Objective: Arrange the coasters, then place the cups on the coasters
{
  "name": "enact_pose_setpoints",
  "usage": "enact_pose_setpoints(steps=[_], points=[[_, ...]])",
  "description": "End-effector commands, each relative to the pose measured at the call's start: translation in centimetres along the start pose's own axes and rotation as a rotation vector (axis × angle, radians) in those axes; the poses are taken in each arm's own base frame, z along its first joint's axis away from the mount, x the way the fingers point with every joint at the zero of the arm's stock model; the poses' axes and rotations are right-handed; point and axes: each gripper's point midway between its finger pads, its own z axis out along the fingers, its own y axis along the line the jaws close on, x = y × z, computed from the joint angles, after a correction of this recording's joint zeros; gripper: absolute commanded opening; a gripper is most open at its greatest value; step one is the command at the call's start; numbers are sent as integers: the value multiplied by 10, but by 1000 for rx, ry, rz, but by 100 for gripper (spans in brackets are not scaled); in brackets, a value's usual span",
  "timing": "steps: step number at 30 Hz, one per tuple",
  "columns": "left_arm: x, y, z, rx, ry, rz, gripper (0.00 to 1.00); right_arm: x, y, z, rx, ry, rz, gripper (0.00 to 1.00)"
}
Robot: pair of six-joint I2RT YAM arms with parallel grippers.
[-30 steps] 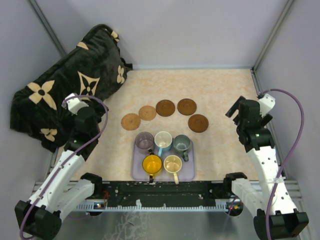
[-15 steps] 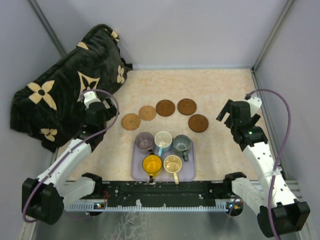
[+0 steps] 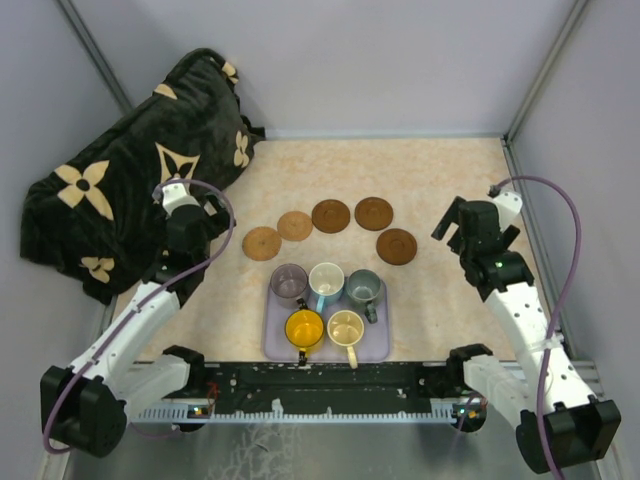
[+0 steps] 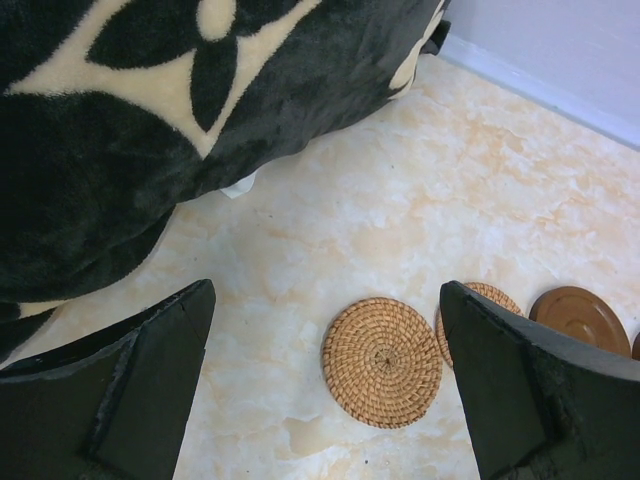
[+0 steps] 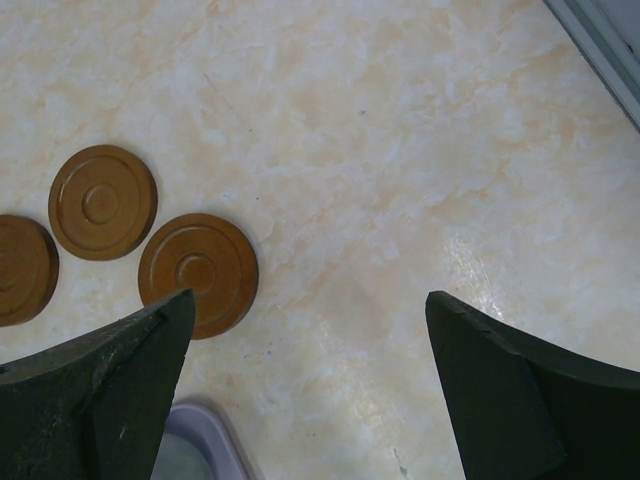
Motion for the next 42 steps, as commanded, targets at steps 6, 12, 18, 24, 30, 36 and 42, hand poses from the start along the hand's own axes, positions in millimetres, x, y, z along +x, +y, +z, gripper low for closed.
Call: enact_pose_setpoints(steps=[6, 12, 18, 24, 30, 36, 42], points=[[-1, -6, 4, 16, -8, 0, 99, -9, 15, 3, -37, 8, -27, 99], [22, -15, 13, 62, 69, 59, 99, 21, 29, 24, -62, 108, -75, 99], [46, -26, 20, 124, 126, 75, 99, 50, 59, 32, -150, 156, -89, 84], [65, -30, 27, 140, 181, 88, 99, 81, 92, 46, -179, 211, -192, 57], [79, -25, 31, 115, 218, 107, 99, 98, 103, 68, -155, 242, -233, 46], [82, -24, 33, 109, 220, 109, 99, 107, 113, 87, -140, 262, -263, 45], [86, -22, 35, 98, 227, 117, 99, 109, 128, 102, -149, 270, -276, 43]])
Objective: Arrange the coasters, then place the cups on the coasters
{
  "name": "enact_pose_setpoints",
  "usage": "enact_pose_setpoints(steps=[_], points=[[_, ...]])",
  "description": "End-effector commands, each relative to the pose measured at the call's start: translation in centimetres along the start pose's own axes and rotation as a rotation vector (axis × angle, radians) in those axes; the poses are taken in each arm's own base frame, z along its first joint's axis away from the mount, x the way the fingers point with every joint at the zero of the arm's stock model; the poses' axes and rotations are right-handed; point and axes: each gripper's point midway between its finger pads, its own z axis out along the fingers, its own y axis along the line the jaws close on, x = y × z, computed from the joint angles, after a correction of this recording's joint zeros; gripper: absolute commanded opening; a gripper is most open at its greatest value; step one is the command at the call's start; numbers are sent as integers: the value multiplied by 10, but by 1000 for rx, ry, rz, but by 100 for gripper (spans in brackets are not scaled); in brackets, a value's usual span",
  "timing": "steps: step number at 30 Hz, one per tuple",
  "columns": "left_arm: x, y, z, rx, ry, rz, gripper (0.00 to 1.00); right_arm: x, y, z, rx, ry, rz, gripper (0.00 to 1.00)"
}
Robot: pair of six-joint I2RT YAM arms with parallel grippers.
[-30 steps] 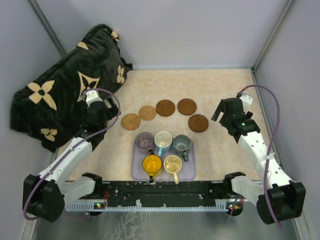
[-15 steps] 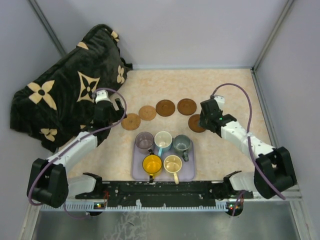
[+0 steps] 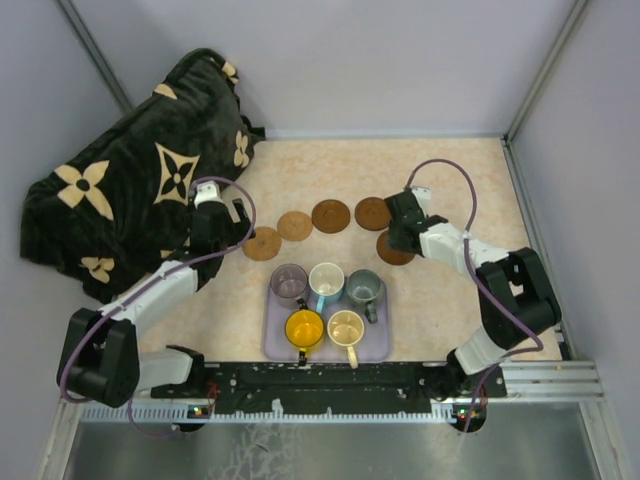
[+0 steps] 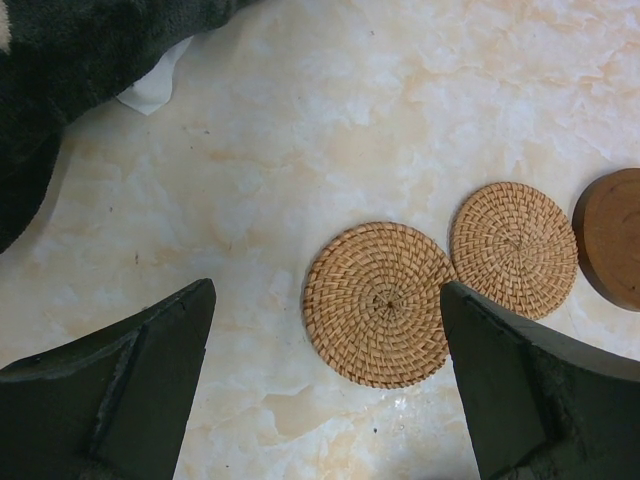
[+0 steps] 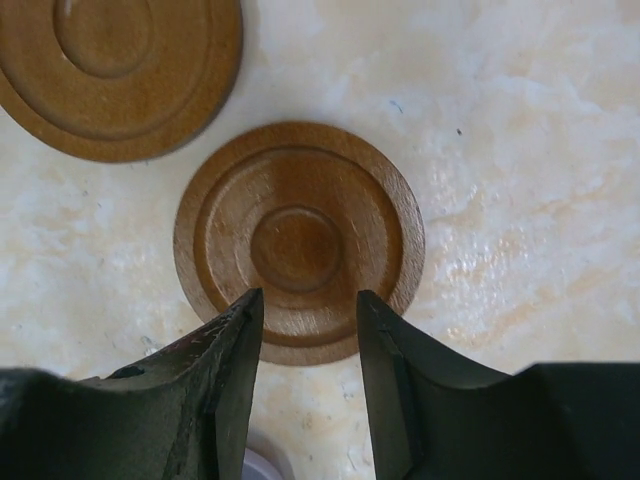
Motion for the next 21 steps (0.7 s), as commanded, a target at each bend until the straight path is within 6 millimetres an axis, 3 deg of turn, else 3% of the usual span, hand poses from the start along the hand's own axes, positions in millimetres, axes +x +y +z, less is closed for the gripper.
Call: enact_pose_setpoints(steps=[1, 9, 15, 21], points=[[1, -1, 3, 0, -7, 6, 99, -33, 23, 5, -45, -79, 9, 43], [3, 7, 7, -46, 0, 18, 99, -12, 28, 35, -20, 3, -5, 43], [9, 10, 12, -74, 24, 19, 100, -1, 9, 46, 90, 40, 6, 45], [12, 10, 16, -86, 46, 28, 100, -5, -23, 58, 178, 86, 121, 46]])
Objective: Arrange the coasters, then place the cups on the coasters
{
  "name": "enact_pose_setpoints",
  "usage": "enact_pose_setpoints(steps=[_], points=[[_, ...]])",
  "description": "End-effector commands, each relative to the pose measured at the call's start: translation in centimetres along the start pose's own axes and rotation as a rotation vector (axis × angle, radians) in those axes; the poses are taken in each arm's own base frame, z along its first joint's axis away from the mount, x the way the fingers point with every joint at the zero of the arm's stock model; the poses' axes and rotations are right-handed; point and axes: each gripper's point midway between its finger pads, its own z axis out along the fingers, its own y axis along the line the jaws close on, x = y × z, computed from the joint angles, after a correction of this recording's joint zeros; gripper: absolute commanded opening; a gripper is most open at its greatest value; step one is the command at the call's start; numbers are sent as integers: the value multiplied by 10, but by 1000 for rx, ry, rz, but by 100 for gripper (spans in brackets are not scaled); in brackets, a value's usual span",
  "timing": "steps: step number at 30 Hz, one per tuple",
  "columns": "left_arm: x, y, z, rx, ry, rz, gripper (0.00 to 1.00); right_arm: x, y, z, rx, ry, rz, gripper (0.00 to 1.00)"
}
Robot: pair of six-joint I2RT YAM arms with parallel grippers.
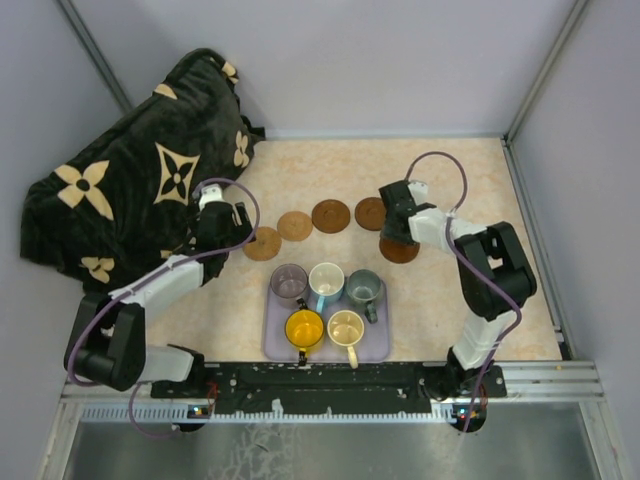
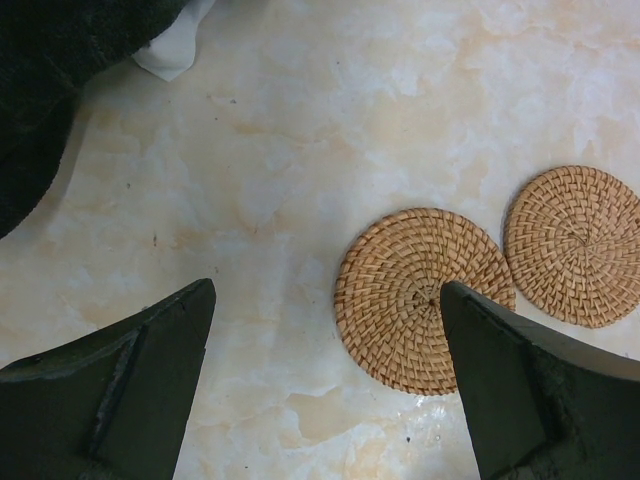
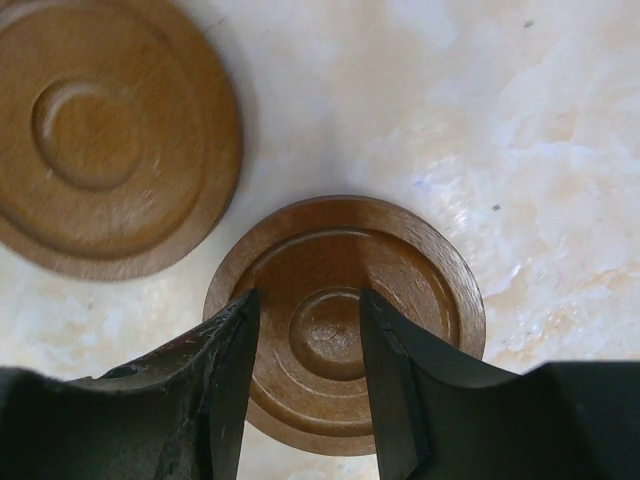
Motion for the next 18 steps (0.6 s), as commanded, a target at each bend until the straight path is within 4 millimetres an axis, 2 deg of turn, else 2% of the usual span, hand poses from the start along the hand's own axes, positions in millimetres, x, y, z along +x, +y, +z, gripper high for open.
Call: enact_pose_setpoints(steps=[1, 8, 18], points=[[-10, -3, 2, -10, -13, -5, 100, 4, -42, 17, 130, 67, 79, 46], [-7, -2, 4, -19, -8, 2, 100, -31, -63, 32, 169, 32, 128, 46], [-3, 1, 8, -35, 1, 17, 100, -72, -71, 53, 182, -10, 146, 47]])
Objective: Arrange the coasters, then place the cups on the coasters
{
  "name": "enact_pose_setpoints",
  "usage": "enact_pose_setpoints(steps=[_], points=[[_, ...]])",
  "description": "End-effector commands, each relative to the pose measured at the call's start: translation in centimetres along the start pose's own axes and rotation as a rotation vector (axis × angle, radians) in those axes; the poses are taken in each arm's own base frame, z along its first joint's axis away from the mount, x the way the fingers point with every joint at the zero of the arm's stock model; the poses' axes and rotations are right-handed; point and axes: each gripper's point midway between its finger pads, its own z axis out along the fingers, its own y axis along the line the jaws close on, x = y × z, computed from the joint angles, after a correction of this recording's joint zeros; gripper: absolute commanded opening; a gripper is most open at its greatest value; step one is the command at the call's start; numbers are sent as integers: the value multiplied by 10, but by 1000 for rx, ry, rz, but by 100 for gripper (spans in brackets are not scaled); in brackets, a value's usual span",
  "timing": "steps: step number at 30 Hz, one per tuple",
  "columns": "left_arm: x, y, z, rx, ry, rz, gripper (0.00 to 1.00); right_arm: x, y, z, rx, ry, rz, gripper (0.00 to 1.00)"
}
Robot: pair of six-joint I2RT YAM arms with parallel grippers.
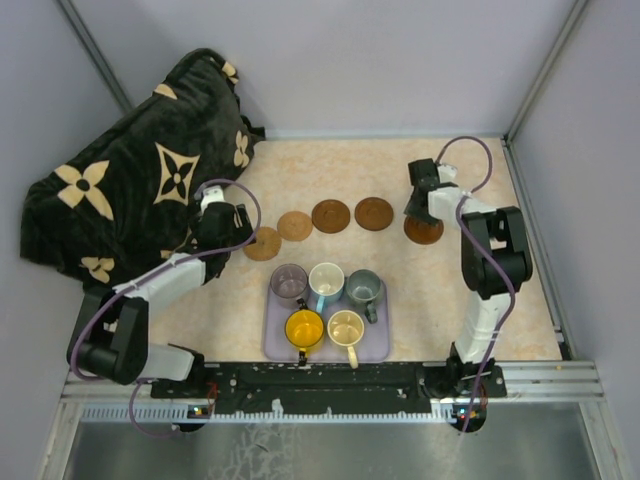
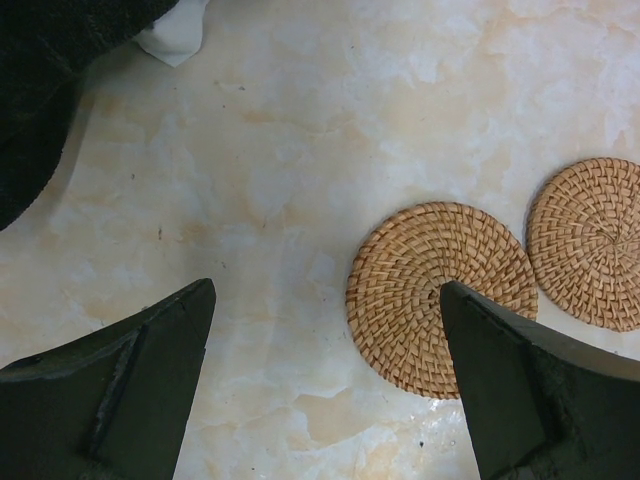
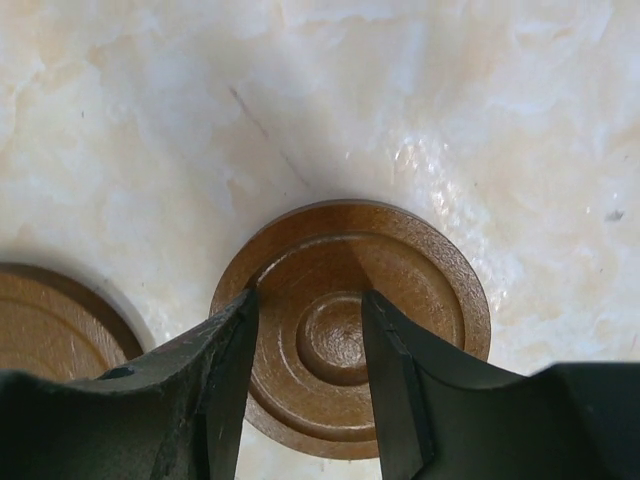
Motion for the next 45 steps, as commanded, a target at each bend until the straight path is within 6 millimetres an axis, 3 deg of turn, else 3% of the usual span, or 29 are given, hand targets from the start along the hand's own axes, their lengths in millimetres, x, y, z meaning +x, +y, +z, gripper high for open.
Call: enact_pose_setpoints(steps=[1, 20, 26, 38, 42, 45], points=[[-14, -3, 1, -7, -28, -2, 100, -12, -13, 14, 47, 0, -15, 47], [-9, -4, 7, -16, -13, 13, 99, -65, 16, 19, -43, -84, -65, 49], [-9, -4, 7, -14, -13, 14, 99, -67, 20, 21, -46, -73, -72, 49], [-12, -8, 1, 15, -17, -10, 99, -107, 25, -47, -190, -237, -81, 51], [-14, -8, -2, 21, -26, -17, 99, -103, 38, -64, -238, -231, -107, 51], [-16, -7, -5, 21, -33, -20, 99, -86, 56, -72, -265, -220, -174, 51]])
